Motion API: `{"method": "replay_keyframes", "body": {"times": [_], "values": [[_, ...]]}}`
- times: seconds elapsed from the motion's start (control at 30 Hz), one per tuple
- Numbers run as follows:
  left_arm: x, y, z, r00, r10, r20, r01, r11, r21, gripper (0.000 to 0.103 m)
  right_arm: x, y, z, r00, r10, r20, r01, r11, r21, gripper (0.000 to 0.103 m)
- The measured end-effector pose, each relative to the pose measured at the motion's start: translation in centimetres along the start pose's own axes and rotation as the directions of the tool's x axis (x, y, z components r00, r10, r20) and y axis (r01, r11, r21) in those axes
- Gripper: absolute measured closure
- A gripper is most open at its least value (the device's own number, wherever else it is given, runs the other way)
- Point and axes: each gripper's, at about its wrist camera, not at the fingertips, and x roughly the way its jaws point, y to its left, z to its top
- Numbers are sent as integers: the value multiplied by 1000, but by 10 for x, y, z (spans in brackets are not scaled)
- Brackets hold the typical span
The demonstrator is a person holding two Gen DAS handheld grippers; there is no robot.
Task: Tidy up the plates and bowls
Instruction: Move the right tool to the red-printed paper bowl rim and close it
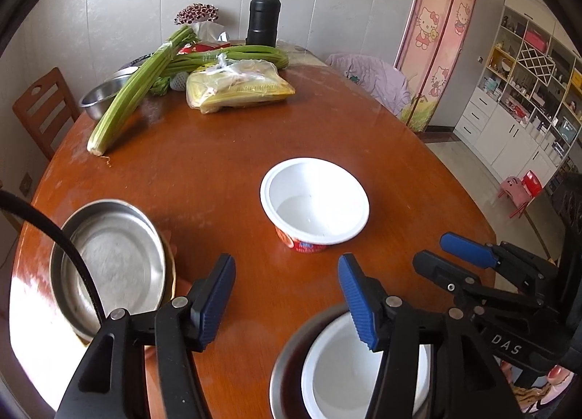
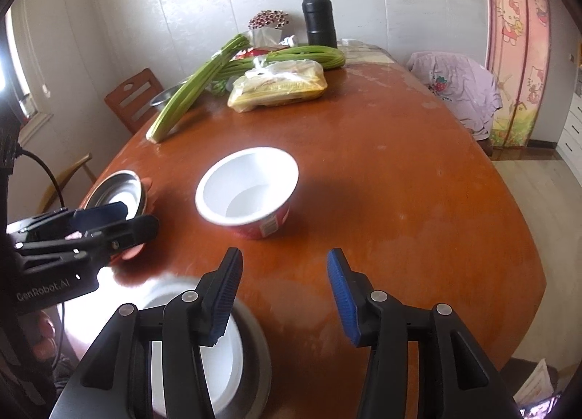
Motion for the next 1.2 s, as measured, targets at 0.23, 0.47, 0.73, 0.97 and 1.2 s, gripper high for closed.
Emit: {"method": "replay_keyframes", "body": {"times": [0.23,0.47,0.73,0.97,1.2], "values": [[25,5,15,1000,1,-28,0,1000,9,45,17,-2,22,1000,-2,-2,2,1000,2,53],[41,7,27,999,-5,-48,6,1000,14,45,32,-5,35,1000,-7,-15,7,1000,16,53],[49,11,38,998,-7,-64,7,1000,4,45,44,-8,42,999,-10,-35,11,1000,23,53],[66,11,47,995,-9,-99,9,1000,0,45,58,-8,47,998,-6,-56,6,1000,14,53],[87,15,47,988,-23,-155,18,999,-34,45,82,-13,47,995,0,-99,1,1000,16,53]]}}
